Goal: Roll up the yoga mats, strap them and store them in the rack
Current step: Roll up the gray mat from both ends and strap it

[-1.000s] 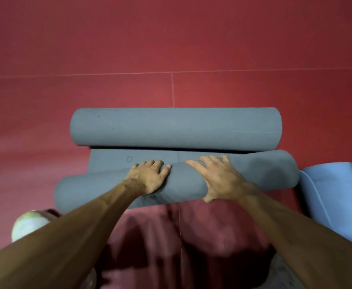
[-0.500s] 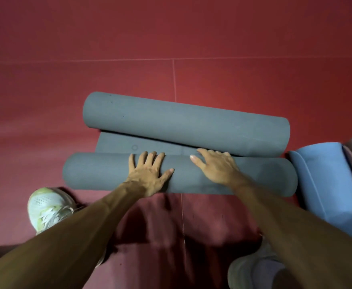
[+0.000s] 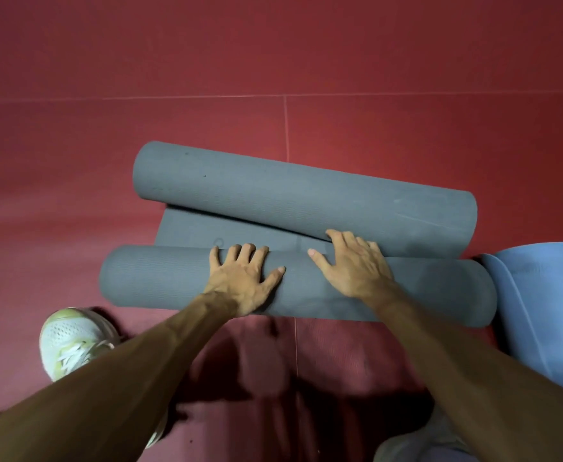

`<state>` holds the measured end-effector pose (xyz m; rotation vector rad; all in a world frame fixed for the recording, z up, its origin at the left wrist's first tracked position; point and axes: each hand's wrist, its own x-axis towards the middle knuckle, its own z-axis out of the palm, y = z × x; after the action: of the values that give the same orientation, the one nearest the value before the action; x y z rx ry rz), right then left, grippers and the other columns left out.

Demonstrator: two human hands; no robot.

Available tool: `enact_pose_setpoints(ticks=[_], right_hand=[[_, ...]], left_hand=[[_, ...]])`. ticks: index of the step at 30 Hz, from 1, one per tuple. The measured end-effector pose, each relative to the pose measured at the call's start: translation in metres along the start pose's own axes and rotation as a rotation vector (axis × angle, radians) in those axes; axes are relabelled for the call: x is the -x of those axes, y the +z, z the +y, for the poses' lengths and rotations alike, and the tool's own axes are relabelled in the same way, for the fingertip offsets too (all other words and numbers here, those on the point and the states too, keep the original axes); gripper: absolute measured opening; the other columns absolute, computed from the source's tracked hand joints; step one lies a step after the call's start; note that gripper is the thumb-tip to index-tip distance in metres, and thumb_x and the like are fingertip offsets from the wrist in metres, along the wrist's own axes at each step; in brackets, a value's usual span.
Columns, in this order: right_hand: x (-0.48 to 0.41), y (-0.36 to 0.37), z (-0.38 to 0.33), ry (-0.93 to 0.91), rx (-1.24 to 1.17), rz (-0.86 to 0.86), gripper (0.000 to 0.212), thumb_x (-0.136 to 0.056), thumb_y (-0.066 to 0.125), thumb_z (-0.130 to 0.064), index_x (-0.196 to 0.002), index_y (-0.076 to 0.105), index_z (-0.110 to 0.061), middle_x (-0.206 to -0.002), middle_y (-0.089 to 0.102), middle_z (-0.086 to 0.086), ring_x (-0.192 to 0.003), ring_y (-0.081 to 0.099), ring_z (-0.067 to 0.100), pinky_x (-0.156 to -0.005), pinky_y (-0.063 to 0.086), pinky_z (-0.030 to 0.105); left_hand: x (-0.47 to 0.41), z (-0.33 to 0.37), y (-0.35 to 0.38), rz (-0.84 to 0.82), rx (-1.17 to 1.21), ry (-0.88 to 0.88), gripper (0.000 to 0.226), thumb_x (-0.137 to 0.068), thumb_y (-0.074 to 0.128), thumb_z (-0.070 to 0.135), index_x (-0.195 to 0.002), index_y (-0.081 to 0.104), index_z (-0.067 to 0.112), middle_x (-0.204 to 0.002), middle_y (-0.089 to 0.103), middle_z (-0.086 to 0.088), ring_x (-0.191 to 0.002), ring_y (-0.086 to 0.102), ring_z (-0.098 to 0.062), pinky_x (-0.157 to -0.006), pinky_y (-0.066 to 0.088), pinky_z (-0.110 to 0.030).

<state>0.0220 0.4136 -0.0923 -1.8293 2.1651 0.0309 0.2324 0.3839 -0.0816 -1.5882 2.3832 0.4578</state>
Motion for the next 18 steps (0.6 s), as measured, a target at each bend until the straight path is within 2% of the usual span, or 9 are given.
enact_pose_setpoints(ticks=[4, 7, 9, 13, 15, 18], right_hand=[[-0.001, -0.008, -0.002, 0.049, -0.013, -0.206, 0.067, -0.092, 0.023, -0.069, -0.134, 0.047, -0.024, -0.137, 0.055, 0.004, -0.127, 0.049, 0.025, -0.104, 0.03, 0.042], [0.0, -0.008, -0.006, 0.06, 0.02, -0.151, 0.066, -0.092, 0.025, -0.068, -0.135, 0.047, -0.023, -0.137, 0.055, 0.005, -0.125, 0.048, 0.027, -0.105, 0.03, 0.042], [0.002, -0.005, -0.006, 0.06, 0.028, -0.095, 0.07, -0.091, 0.026, -0.069, -0.143, 0.037, -0.023, -0.146, 0.045, 0.004, -0.133, 0.04, 0.025, -0.11, 0.025, 0.042], [-0.01, -0.007, -0.003, 0.083, -0.026, -0.136, 0.082, -0.09, 0.027, -0.07, -0.154, 0.012, -0.022, -0.162, 0.008, 0.004, -0.149, 0.001, 0.022, -0.119, 0.005, 0.047], [-0.018, -0.008, -0.001, 0.086, -0.03, -0.129, 0.082, -0.091, 0.029, -0.069, -0.154, 0.008, -0.022, -0.163, 0.002, 0.004, -0.149, -0.007, 0.019, -0.119, 0.0, 0.05], [-0.033, -0.007, 0.001, 0.101, -0.053, -0.053, 0.077, -0.093, 0.037, -0.061, -0.154, 0.012, -0.02, -0.163, 0.003, 0.005, -0.149, -0.007, 0.017, -0.118, -0.001, 0.052]], left_hand=[[0.006, -0.001, 0.003, 0.037, -0.011, 0.003, 0.093, -0.07, -0.01, 0.071, -0.144, 0.029, 0.029, -0.14, 0.039, 0.008, -0.135, 0.028, -0.015, -0.114, 0.007, -0.051], [0.004, -0.001, 0.001, 0.014, 0.006, -0.005, 0.091, -0.072, -0.007, 0.073, -0.143, 0.029, 0.03, -0.141, 0.038, 0.008, -0.136, 0.026, -0.014, -0.115, 0.008, -0.052], [0.003, -0.001, 0.0, 0.007, 0.004, -0.003, 0.089, -0.073, -0.005, 0.073, -0.143, 0.03, 0.03, -0.14, 0.038, 0.008, -0.136, 0.026, -0.015, -0.115, 0.008, -0.053], [-0.008, -0.001, -0.004, -0.044, 0.001, -0.018, 0.068, -0.089, 0.014, 0.069, -0.141, 0.034, 0.03, -0.141, 0.04, 0.005, -0.135, 0.03, -0.018, -0.114, 0.009, -0.052], [-0.02, 0.0, -0.009, -0.081, 0.003, -0.031, 0.063, -0.091, 0.017, 0.067, -0.138, 0.038, 0.031, -0.14, 0.042, 0.004, -0.134, 0.033, -0.02, -0.113, 0.013, -0.052], [-0.034, -0.001, -0.013, -0.08, -0.017, -0.034, 0.063, -0.091, 0.016, 0.067, -0.132, 0.046, 0.031, -0.136, 0.047, 0.001, -0.129, 0.04, -0.022, -0.11, 0.02, -0.048]])
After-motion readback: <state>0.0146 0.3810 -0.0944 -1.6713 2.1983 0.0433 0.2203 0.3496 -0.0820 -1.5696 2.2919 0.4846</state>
